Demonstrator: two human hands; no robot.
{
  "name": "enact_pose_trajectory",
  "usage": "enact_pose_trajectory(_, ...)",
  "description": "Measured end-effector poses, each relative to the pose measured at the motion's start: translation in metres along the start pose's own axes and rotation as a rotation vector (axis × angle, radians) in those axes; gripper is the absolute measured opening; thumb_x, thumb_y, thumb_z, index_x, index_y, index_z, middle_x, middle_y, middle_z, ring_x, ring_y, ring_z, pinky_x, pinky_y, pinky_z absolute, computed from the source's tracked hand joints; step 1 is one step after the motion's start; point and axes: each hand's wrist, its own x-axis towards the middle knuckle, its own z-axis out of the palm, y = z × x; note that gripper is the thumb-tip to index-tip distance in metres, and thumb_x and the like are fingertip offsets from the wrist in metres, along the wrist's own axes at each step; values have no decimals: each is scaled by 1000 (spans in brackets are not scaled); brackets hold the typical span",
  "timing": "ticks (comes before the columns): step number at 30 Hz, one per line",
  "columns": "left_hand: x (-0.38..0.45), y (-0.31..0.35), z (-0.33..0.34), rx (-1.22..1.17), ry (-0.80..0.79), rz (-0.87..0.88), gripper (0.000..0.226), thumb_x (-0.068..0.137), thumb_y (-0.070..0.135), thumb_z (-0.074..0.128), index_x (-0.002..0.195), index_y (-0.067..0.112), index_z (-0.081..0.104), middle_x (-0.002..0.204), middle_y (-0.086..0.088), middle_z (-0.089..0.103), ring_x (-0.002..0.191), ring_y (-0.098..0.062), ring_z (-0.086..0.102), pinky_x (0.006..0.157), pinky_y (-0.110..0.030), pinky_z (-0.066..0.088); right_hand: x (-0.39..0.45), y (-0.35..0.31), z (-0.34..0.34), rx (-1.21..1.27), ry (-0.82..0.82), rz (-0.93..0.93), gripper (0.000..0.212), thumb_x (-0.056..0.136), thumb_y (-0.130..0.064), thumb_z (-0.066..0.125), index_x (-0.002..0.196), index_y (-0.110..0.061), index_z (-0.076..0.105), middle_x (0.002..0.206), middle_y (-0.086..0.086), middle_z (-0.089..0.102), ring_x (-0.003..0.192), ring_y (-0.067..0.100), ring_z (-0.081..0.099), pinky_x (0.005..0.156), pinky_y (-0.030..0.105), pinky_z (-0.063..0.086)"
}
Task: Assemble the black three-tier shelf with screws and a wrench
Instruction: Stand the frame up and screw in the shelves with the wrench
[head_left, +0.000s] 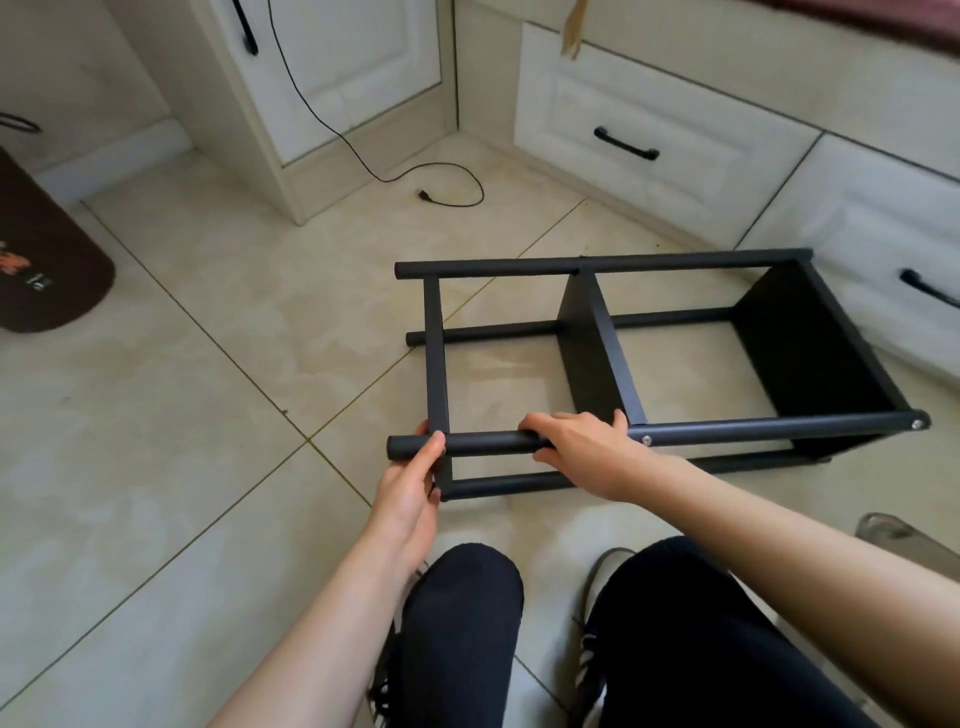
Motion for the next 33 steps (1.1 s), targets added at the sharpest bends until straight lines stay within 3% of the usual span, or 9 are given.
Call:
enact_pose_trajectory(8, -25, 50, 29, 122, -51, 180, 27, 90, 30, 72, 116, 26, 67, 101, 16, 76, 104, 1, 61, 79, -21, 40, -25, -18, -44, 1, 178, 45, 7, 104, -35, 43, 110, -34, 46, 99, -4, 57, 95, 22, 54, 100, 84, 7)
enact_pose_trajectory(11, -37, 78, 47, 164, -101, 266, 38, 91, 32, 71, 128, 28, 64, 110, 16, 73, 106, 3, 56, 96, -27, 35, -36, -26, -71, 81, 217, 24, 6, 103, -35, 45, 109, -35, 46, 94, -5, 57, 91, 20, 55, 100, 78, 23)
enact_pose_trajectory(13, -47, 96, 59, 189, -138, 327, 43, 91, 31, 71, 133, 31, 62, 118, 11, 69, 114, -3, 56, 104, -30, 33, -45, -30, -88, 115, 230, -19, 8, 103, -33, 47, 111, -35, 46, 91, -6, 58, 88, 18, 57, 98, 68, 39)
enact_pose_trajectory(16, -64, 127, 78, 201, -195, 420, 29, 92, 25, 72, 118, 35, 67, 104, 14, 75, 106, -1, 64, 90, -18, 42, -59, -37, -113, 155, 276, -89, 22, 102, -27, 51, 124, -23, 49, 98, -2, 61, 88, 16, 62, 86, 38, 55)
enact_pose_trajectory(18, -77, 149, 93, 229, -227, 478, 25, 91, 25, 72, 112, 37, 68, 105, 11, 75, 108, -3, 65, 89, -17, 43, -69, -41, -129, 177, 335, -118, 25, 101, -24, 52, 125, -21, 49, 96, -5, 58, 84, 9, 60, 73, 19, 49)
enact_pose_trajectory(21, -99, 178, 118, 312, -284, 575, 33, 92, 27, 72, 123, 33, 64, 112, 8, 73, 112, -7, 65, 93, -20, 44, -88, -45, -150, 247, 419, -143, 22, 101, -24, 51, 123, -25, 49, 89, -14, 53, 77, -1, 55, 62, 9, 37)
enact_pose_trajectory(25, -144, 207, 153, 434, -297, 705, 44, 92, 28, 72, 135, 28, 59, 115, 9, 69, 114, -10, 63, 91, -22, 49, -119, -51, -168, 352, 507, -162, 16, 102, -28, 50, 115, -35, 46, 89, -18, 56, 80, -3, 55, 60, 8, 37)
enact_pose_trajectory(30, -206, 218, 185, 596, -322, 858, 50, 93, 29, 71, 140, 26, 55, 111, 20, 62, 117, -10, 60, 108, -37, 47, -160, -58, -168, 606, 553, -177, 20, 101, -28, 53, 120, -32, 51, 101, -6, 68, 96, 10, 64, 86, 28, 50)
enact_pose_trajectory(33, -235, 211, 191, 742, -350, 932, 48, 93, 34, 71, 138, 29, 55, 128, 13, 62, 126, -14, 56, 112, -44, 44, -187, -58, -155, 784, 554, -190, 16, 99, -30, 57, 113, -36, 54, 104, -4, 71, 100, 10, 66, 92, 31, 51)
